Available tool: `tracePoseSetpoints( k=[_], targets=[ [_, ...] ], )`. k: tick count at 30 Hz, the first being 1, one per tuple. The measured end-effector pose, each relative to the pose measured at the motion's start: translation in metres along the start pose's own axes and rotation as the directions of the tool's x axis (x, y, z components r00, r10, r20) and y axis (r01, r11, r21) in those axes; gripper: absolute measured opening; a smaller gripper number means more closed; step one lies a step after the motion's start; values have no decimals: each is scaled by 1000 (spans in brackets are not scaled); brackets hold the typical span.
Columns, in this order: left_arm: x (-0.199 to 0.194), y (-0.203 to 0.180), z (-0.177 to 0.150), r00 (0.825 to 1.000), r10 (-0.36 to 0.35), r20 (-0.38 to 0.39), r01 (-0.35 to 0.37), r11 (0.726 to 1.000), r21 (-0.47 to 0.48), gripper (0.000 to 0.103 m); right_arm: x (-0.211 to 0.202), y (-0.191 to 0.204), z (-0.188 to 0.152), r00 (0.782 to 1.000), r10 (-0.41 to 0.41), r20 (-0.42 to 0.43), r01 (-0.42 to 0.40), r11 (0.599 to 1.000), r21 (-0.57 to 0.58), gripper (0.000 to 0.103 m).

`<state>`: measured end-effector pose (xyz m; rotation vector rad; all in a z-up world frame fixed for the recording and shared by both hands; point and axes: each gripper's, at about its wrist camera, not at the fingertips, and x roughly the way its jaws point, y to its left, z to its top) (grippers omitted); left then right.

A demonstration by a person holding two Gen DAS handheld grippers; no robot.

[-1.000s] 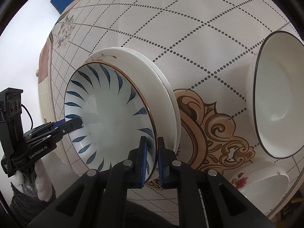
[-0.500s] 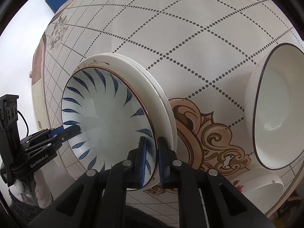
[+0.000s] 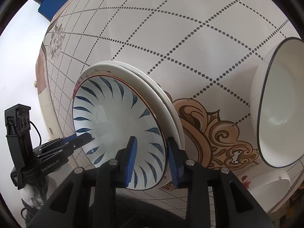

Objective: Organize plates and bowls
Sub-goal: 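Lower the blue-leaf plate onto the pink-flower plate stack and open both tools, then move both tools away from the plates toward the plain white bowl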

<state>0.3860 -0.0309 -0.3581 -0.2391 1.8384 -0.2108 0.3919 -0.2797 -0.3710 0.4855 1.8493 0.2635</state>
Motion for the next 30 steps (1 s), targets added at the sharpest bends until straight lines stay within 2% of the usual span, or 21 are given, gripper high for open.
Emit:
tracePoseSetpoints(
  k=[5, 7, 14, 15, 19, 22, 25, 27, 30],
  targets=[
    [-4, 7, -3, 1000, -6, -11, 6, 1000, 0, 20, 2, 2, 0, 999, 16, -43, -15, 1000, 11, 46],
    [-5, 7, -4, 1000, -2, -11, 2, 1000, 3, 20, 3, 3, 1, 998, 39, -50, -38, 999, 9, 55],
    [-7, 3, -10, 1000, 14, -4, -14, 1000, 7, 20, 2, 6, 4, 992, 95, -78, -95, 995, 13, 72],
    [-8, 0, -12, 1000, 23, 1, -23, 1000, 10, 20, 1, 8, 3, 993, 86, -74, -86, 996, 8, 73],
    [-16, -11, -22, 996, 76, 54, -77, 997, 17, 24, -12, 19, -4, 999, 41, -30, -42, 999, -32, 91],
    [-24, -21, -29, 986, 121, 111, -124, 992, 24, 26, -19, 28, -10, 999, -49, 14, 50, 996, -77, 91],
    [-34, -29, -37, 973, 154, 174, -161, 987, 28, 38, -25, 36, -20, 985, -154, 74, 162, 980, -116, 91],
    [-42, -34, -46, 955, 187, 230, -196, 980, 19, 59, -29, 42, -30, 964, -236, 125, 252, 959, -131, 91],
    [-55, -41, -59, 926, 218, 309, -231, 973, 6, 82, -36, 47, -49, 926, -317, 204, 347, 929, -130, 92]
  ],
)
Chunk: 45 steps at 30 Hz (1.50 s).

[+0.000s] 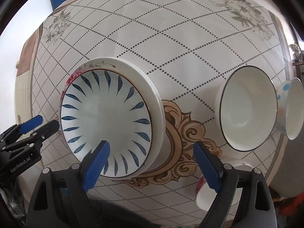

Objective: Organize plates and bowls
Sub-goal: 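Move both tools away from the plates toward the plain white bowl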

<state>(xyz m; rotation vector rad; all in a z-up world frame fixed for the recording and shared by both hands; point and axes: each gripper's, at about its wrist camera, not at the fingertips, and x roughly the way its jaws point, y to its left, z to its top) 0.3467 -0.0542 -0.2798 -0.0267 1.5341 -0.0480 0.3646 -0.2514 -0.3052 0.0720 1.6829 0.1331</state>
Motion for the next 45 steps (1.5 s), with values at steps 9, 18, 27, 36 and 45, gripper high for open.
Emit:
tracePoseSetpoints(
  k=[9, 18, 27, 36, 45],
  targets=[
    [-47, -11, -23, 989, 56, 138, -57, 998, -1, 83, -49, 6, -54, 974, -110, 198, 110, 994, 12, 93],
    [-107, -19, -71, 974, 42, 221, -42, 999, -8, 83, -122, 15, -120, 930, -104, 353, 105, 994, 16, 93],
    [-155, -19, -113, 943, 75, 324, -81, 997, 6, 83, -166, 35, -171, 898, -93, 429, 96, 995, 14, 93],
    [-166, -2, -130, 936, 66, 346, -71, 998, 1, 83, -182, 59, -189, 880, -95, 466, 99, 995, 14, 93],
    [-186, -14, -141, 863, -26, 504, -20, 996, 86, 97, -185, 46, -211, 823, 72, 564, -90, 996, 5, 93]
  ],
)
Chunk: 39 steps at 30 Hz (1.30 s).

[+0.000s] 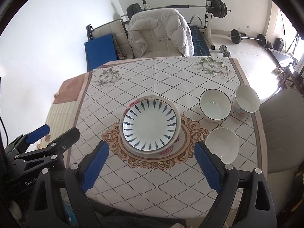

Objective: Organize plates and bowls
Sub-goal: 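Move both tools away from the plates toward the plain white bowl, then grasp the plain white bowl rim with the left tool while the right tool grips it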

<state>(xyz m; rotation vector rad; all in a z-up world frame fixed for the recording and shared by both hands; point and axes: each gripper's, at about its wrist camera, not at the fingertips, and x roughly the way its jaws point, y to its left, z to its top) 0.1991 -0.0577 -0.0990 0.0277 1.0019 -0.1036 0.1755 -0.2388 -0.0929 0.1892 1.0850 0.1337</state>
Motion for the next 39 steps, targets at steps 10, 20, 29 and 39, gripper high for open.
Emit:
tracePoseSetpoints(
  k=[10, 20, 29, 39],
  targets=[
    [12, -64, 15, 991, 18, 134, -38, 988, 151, 98, -31, -102, -25, 925, -358, 125, 340, 929, 144, 93],
    [118, -148, 6, 981, -22, -193, 59, 981, 185, 97, 40, -244, -32, 972, -196, -130, 224, 941, 256, 93],
    [211, -204, -12, 898, -72, -435, 137, 983, 121, 82, 134, -303, -20, 961, -15, -277, 83, 968, 235, 93],
    [261, -232, -38, 815, -114, -568, 188, 980, 72, 48, 200, -298, -15, 893, 76, -443, -32, 994, 106, 67]
  ],
)
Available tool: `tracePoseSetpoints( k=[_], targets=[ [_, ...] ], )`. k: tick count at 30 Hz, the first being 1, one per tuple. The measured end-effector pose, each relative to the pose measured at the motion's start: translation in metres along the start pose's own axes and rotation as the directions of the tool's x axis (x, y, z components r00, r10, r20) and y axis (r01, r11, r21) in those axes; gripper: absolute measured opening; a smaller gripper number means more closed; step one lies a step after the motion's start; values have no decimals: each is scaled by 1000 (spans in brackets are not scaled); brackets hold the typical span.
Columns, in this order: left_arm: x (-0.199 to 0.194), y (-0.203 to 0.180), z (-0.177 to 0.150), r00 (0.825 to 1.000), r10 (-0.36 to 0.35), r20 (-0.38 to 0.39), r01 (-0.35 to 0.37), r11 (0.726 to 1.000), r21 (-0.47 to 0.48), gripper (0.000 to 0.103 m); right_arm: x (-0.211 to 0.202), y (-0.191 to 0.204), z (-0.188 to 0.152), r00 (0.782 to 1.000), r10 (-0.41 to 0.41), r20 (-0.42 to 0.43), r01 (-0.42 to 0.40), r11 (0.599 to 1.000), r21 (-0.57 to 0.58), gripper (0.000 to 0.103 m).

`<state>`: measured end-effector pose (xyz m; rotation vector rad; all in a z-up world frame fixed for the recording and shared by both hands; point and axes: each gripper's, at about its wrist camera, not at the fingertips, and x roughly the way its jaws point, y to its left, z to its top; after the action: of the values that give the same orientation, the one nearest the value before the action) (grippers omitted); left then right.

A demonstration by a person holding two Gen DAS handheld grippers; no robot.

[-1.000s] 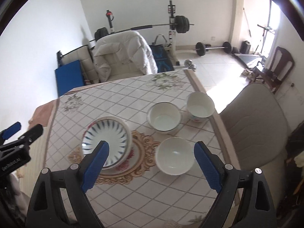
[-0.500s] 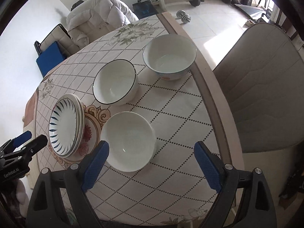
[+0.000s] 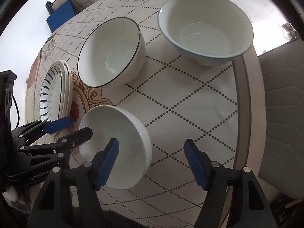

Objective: Organize plates and bowls
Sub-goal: 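Grasp the plain white bowl rim with the left tool while the right tool grips it, then carry the plain white bowl into the dark-rimmed bowl and open both tools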

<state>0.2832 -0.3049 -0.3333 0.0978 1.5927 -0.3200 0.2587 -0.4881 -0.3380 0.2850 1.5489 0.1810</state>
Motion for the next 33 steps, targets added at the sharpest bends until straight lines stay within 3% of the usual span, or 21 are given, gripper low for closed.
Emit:
tracePoseSetpoints(
  k=[3, 12, 14, 16, 19, 33],
  targets=[
    [8, -3, -1, 1000, -12, -20, 12, 1000, -9, 40, 12, 1, 5, 999, 25, -26, -25, 1000, 3, 63],
    [17, -6, -3, 997, -52, -52, 51, 998, -34, 15, 35, 14, 15, 995, 66, -79, -66, 998, 8, 34],
    [19, -10, -5, 996, -66, -59, 64, 997, -33, 11, 37, 20, 15, 996, 37, -78, -38, 999, -4, 31],
    [18, -14, -7, 998, -42, -54, 41, 999, -23, 11, 38, 24, 16, 997, -5, -80, 4, 1000, -7, 23],
    [16, -18, -8, 998, -41, -50, 40, 999, -21, 11, 38, 23, 17, 997, -1, -83, 2, 1000, 15, 20],
    [2, -8, 8, 998, -28, -49, 25, 998, -51, 11, 35, 32, 39, 997, 15, -74, -14, 1000, 25, 19]
  ],
)
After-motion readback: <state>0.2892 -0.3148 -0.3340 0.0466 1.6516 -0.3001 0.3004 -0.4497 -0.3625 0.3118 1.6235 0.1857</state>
